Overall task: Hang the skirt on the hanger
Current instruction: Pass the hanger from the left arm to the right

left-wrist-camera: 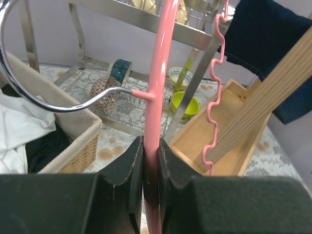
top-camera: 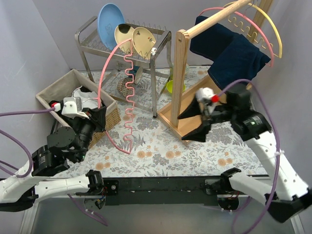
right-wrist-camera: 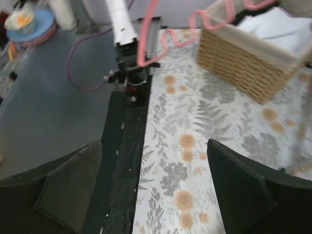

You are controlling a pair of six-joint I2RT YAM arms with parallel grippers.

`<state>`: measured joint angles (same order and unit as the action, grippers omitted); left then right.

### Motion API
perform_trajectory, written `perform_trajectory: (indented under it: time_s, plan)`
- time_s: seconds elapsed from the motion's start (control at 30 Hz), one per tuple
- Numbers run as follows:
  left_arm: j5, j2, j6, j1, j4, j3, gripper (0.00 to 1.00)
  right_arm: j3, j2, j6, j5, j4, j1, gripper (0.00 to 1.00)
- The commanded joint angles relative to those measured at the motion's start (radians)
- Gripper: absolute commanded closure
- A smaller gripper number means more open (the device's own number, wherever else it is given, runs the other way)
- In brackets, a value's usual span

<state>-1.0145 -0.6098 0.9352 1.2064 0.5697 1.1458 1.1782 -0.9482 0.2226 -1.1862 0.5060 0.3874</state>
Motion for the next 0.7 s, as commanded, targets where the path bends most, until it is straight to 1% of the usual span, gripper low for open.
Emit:
perform_trajectory:
  time_s: [0.0,0.07,0.1,0.13,0.17,0.2,0.27,0.3,0.33,0.37,0.43,0.47,0.5,0.67]
  plan:
    - [-0.13,-0.06,0.175,0.001,0.025,0.073,1.0,0.15,-0.087,0.171,0.454,0.123,0.44,0.05]
    - [-0.171,-0.096,0.273,0.001,0.106,0.101,1.0,0.231,-0.165,0.231,0.59,0.169,0.583,0.05]
    - [-0.179,-0.105,0.395,0.001,0.201,0.118,1.0,0.257,-0.193,0.25,0.638,0.18,0.62,0.05]
    - [-0.185,-0.119,0.445,0.001,0.243,0.143,1.0,0.283,-0.239,0.262,0.687,0.183,0.663,0.04]
    - [-0.193,-0.128,0.506,0.001,0.284,0.158,1.0,0.32,-0.259,0.28,0.791,0.177,0.748,0.04]
    - [-0.196,-0.151,0.605,0.001,0.368,0.172,1.0,0.342,-0.277,0.282,0.848,0.166,0.79,0.04]
    - [-0.203,-0.171,0.694,0.001,0.436,0.204,1.0,0.383,-0.333,0.27,0.966,0.135,0.888,0.04]
    - [-0.211,-0.194,0.72,0.001,0.479,0.21,1.0,0.437,-0.351,0.262,0.987,0.128,0.913,0.02]
    - [-0.214,-0.203,0.769,0.001,0.496,0.216,1.0,0.454,-0.385,0.248,1.016,0.115,0.935,0.02]
    - [-0.216,-0.214,0.789,0.001,0.512,0.224,1.0,0.463,-0.397,0.229,1.098,0.065,0.973,0.02]
    - [-0.228,-0.234,0.804,0.001,0.51,0.224,1.0,0.478,-0.446,0.193,1.187,0.017,1.007,0.02]
    - [-0.231,-0.238,0.803,0.001,0.503,0.226,1.0,0.475,-0.46,0.181,1.308,-0.018,1.03,0.02]
    - [-0.239,-0.243,0.807,0.001,0.493,0.23,1.0,0.477,-0.475,0.157,1.353,-0.064,1.036,0.02]
    - [-0.251,-0.246,0.829,0.001,0.47,0.238,1.0,0.477,-0.55,0.118,1.517,-0.142,1.039,0.02]
